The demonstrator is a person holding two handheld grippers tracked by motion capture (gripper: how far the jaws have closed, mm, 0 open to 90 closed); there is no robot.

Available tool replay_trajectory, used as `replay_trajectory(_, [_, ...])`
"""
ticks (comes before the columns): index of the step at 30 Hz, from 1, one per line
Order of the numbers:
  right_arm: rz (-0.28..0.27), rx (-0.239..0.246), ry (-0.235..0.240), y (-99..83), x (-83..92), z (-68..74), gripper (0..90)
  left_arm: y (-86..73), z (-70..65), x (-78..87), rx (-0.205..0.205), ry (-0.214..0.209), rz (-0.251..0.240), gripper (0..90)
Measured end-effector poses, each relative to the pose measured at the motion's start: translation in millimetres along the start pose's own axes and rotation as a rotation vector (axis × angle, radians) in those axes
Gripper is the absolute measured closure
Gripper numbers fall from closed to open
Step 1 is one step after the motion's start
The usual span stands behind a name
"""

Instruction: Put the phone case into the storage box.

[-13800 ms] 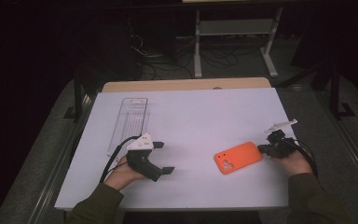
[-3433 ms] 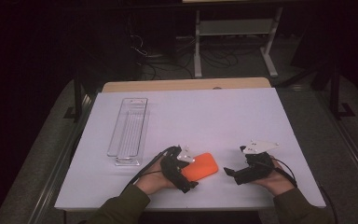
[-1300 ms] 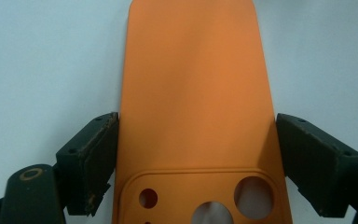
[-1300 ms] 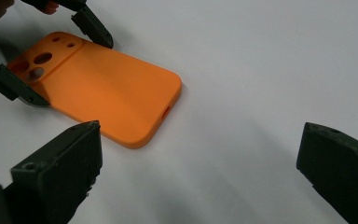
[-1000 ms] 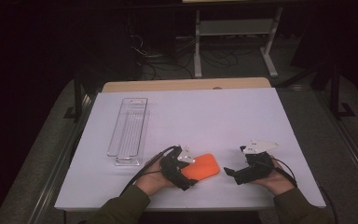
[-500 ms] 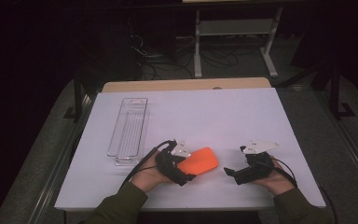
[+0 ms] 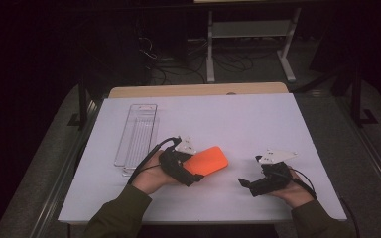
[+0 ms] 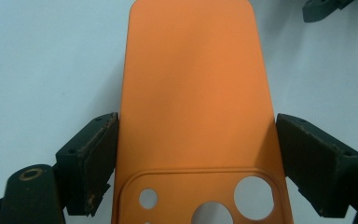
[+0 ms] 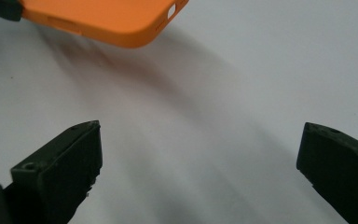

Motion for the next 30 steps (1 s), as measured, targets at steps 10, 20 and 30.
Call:
replay_trajectory(10, [0.0, -0.007, 0.007, -0.1, -0.5, 0.6, 0.0, 12.4, 16.3, 11.8, -0.008, -0.003, 0.002, 16.2])
replay_trajectory(20, [0.004, -0.009, 0.011, -1.3, -0.8, -1.1, 0.0, 30.5, 34.4, 22.3, 0.025, -0.006, -0.032, 16.1])
replay_trajectory(30, [0.004, -0.017, 0.021, -1.7, -2.4, -2.5, 0.0, 30.5, 43.0, 23.7, 0.043, -0.01, -0.027, 16.1])
Point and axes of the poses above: each handheld gripper's, and its own axes: x roughly backward along the jaws, y roughly out of its top, z roughly to its left, the point moved 5 cm from there along -x, roughly forward along the jaws, and after that the axes turned 12 degrees about z, right-handed, at the moved point
